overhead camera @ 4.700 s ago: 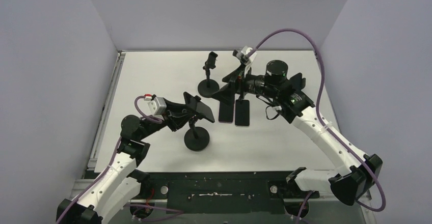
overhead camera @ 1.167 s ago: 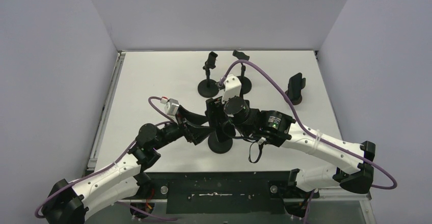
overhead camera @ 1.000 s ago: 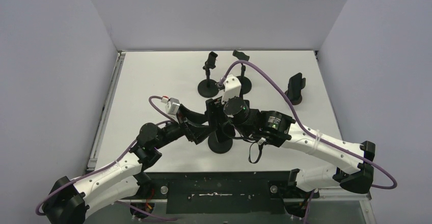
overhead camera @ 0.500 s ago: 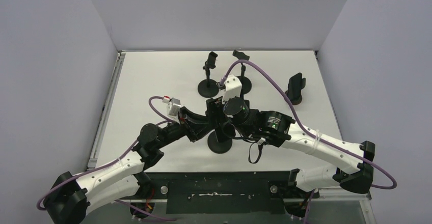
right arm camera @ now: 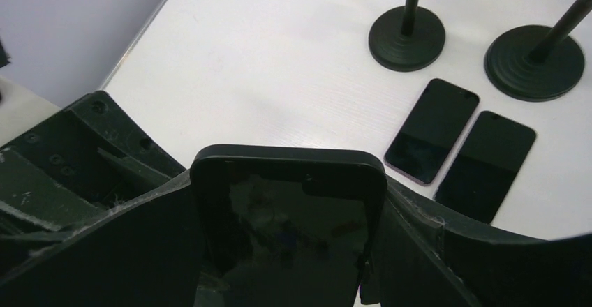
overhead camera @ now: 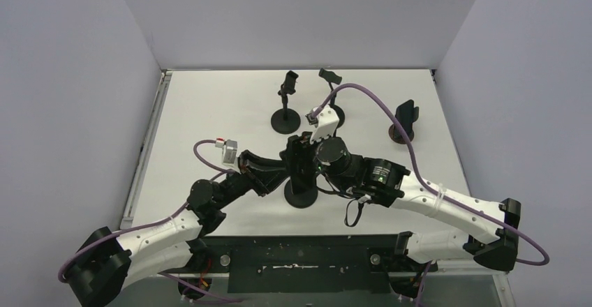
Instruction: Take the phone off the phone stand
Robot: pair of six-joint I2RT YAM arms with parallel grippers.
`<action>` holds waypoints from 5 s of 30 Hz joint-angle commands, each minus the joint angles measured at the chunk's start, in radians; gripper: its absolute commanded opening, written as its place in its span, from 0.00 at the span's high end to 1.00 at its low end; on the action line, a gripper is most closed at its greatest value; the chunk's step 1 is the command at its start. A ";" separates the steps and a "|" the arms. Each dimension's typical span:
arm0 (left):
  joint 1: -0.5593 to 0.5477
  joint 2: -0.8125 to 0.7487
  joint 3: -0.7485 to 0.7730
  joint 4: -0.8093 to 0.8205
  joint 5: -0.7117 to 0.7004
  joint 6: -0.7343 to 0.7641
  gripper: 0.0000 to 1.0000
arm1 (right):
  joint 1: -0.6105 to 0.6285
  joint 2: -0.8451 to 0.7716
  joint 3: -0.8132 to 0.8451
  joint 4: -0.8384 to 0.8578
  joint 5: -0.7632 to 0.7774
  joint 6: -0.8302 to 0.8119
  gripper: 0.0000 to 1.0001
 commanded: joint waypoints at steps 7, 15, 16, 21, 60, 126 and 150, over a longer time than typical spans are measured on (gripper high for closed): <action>-0.001 0.086 -0.079 0.327 -0.031 -0.117 1.00 | -0.094 -0.142 -0.157 0.147 -0.153 0.119 1.00; -0.001 0.109 -0.096 0.389 -0.037 -0.144 1.00 | -0.107 -0.199 -0.216 0.240 -0.229 0.112 1.00; 0.000 0.116 -0.098 0.401 -0.037 -0.153 1.00 | -0.108 -0.209 -0.226 0.257 -0.241 0.108 1.00; 0.000 0.163 -0.099 0.473 -0.030 -0.201 1.00 | -0.109 -0.230 -0.250 0.312 -0.287 0.091 1.00; -0.002 0.171 -0.047 0.331 0.010 -0.203 0.98 | -0.109 -0.284 -0.267 0.581 -0.724 -0.001 1.00; 0.006 -0.188 0.547 -0.902 -0.109 0.522 0.62 | -0.134 0.064 0.329 0.191 -0.316 -0.059 1.00; 0.008 -0.190 0.407 -0.853 -0.400 0.378 1.00 | -0.136 -0.035 0.239 0.166 -0.232 -0.113 0.00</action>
